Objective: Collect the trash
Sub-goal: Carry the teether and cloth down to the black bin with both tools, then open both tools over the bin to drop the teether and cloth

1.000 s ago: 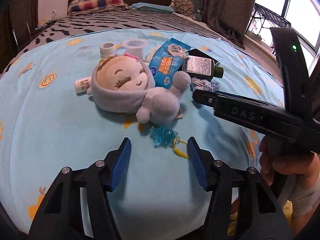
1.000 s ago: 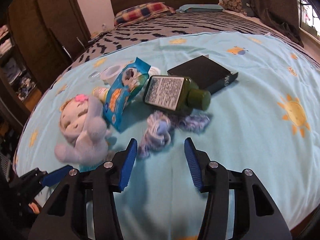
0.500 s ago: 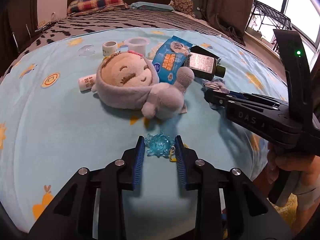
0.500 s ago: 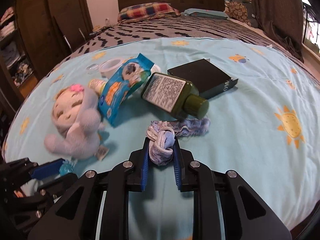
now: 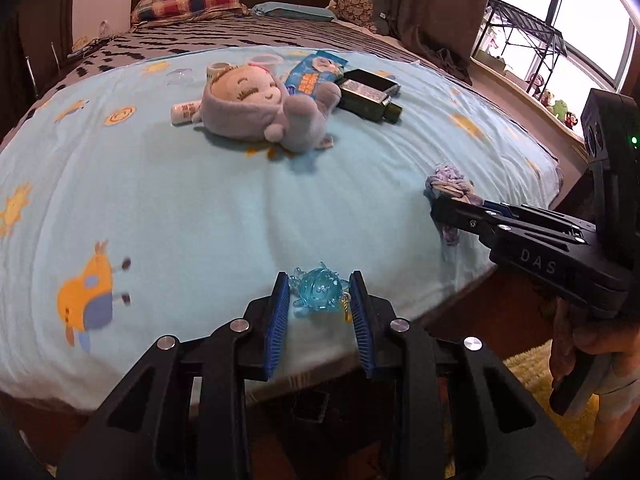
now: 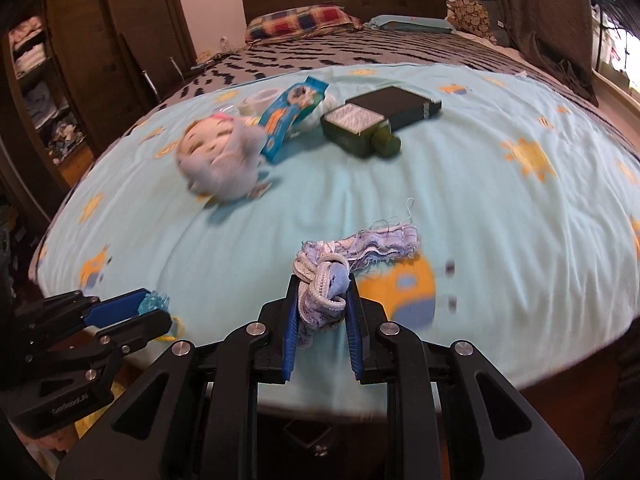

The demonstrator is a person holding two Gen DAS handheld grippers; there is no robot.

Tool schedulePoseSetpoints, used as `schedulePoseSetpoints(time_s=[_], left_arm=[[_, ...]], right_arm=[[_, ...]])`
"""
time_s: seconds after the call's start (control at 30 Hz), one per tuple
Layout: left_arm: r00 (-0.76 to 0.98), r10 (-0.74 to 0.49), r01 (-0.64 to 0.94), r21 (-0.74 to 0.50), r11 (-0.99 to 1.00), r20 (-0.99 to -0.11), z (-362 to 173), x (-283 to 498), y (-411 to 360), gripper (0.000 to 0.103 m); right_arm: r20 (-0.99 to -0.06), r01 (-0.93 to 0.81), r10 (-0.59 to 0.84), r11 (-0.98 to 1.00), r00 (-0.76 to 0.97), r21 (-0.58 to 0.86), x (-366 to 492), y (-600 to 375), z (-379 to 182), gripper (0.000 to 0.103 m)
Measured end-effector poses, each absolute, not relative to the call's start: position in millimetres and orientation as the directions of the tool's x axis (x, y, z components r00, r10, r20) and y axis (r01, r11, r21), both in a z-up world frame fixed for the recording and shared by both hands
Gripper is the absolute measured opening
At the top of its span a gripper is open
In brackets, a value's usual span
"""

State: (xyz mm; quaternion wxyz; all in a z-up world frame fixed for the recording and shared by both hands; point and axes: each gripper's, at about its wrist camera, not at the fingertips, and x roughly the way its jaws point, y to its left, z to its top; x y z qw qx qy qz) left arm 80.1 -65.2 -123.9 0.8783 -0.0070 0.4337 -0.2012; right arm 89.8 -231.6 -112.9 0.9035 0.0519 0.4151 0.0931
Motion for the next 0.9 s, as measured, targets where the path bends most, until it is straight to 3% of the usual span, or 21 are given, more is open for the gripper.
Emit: schedulePoseSetpoints(time_s=[0.27,0.9], left_arm=[[0.490,-0.359,0.357,-0.193,0.914,-0.794,-154.9,41.3,-67.5,0.029],[0.331,-0.321,0.300,-0.223,0.927,-0.887,-271.9,15.3,-72.8,0.029]], right_arm=[[-0.760,-0.135,0.270,0.962,0.591,0.238,42.4,-223.6,-132.5,0.022],[-0.888,-0.074,0.255,0.966,0.382,0.246,18.8,-201.2,-252.8,0.022]])
